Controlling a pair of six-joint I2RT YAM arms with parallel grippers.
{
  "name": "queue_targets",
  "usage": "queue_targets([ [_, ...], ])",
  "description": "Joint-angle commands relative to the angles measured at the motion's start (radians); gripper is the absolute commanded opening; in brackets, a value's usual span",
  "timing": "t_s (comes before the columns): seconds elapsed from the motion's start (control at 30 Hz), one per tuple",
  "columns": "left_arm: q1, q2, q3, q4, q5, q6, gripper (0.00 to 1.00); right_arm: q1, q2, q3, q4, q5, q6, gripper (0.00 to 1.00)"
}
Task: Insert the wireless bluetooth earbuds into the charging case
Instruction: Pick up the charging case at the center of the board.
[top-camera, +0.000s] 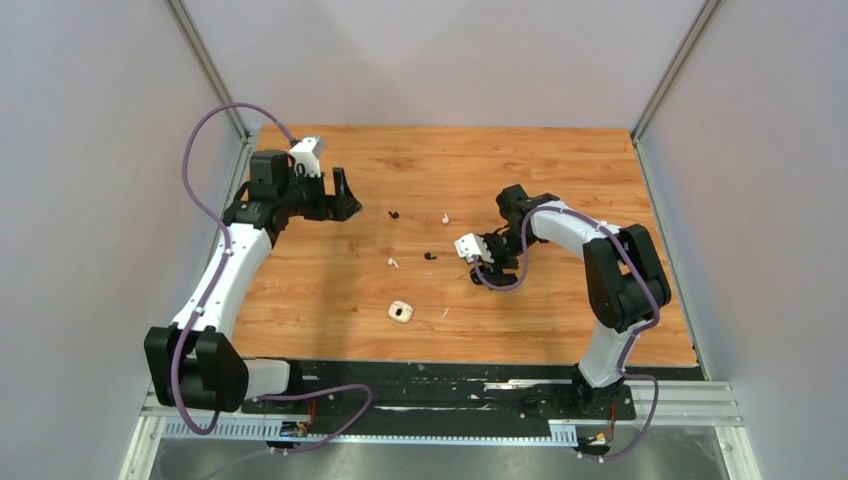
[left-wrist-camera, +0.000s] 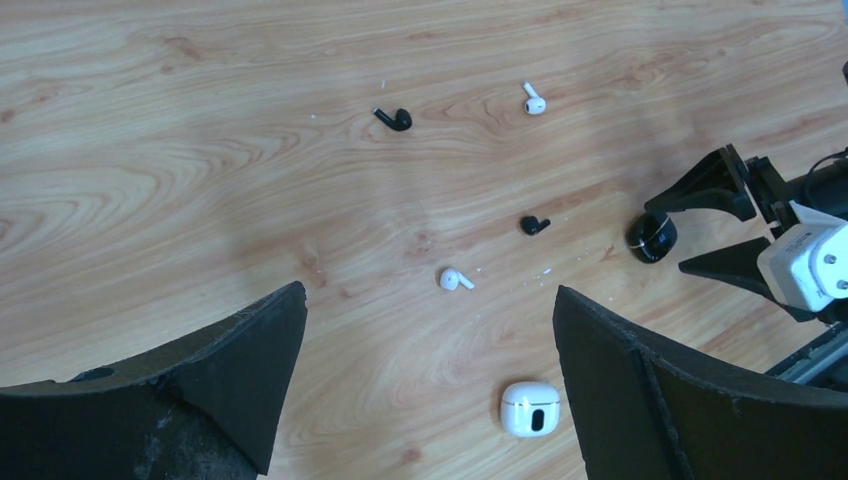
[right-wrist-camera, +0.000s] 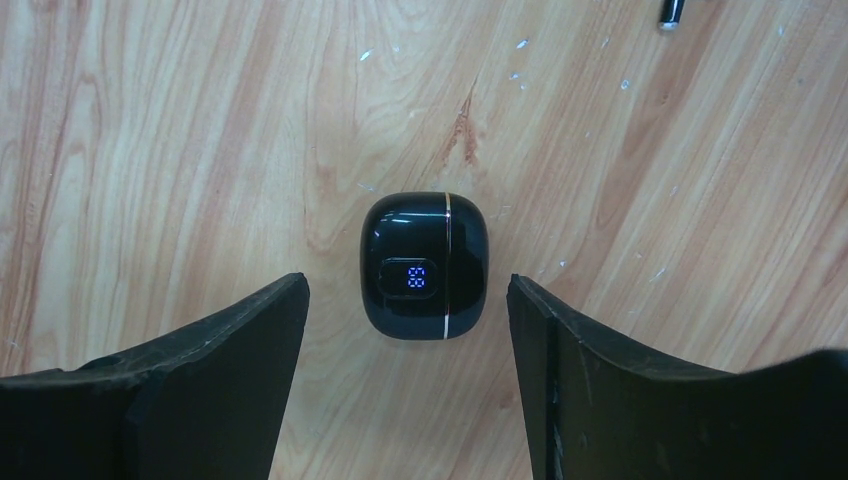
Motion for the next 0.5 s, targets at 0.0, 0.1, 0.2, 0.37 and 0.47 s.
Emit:
queue_targets([
  [0.0,0.002,0.013,0.0,0.056,0.005,-0.034,1.0,0.005,-0.01,-0.023,0.085,-0.008,0.071,0.71],
  [0.1,0.003,0.025,-0.003,0.083,0.008,-0.05,1.0,0.007,-0.014,-0.033,0.1,-0.003,0.092,0.68],
  [0.2,0.003,0.034,-0.001,0.101,0.021,-0.06,1.0,0.014,-0.015,-0.045,0.116,0.01,0.111,0.63],
  [0.37,0.003,0.048,0.0,0.12,0.036,-0.072,1.0,0.022,-0.002,-0.051,0.123,0.028,0.148,0.6],
  [0.47,0.003,0.065,0.006,0.138,0.056,-0.084,1.0,0.025,0.007,-0.055,0.128,0.037,0.17,0.5],
])
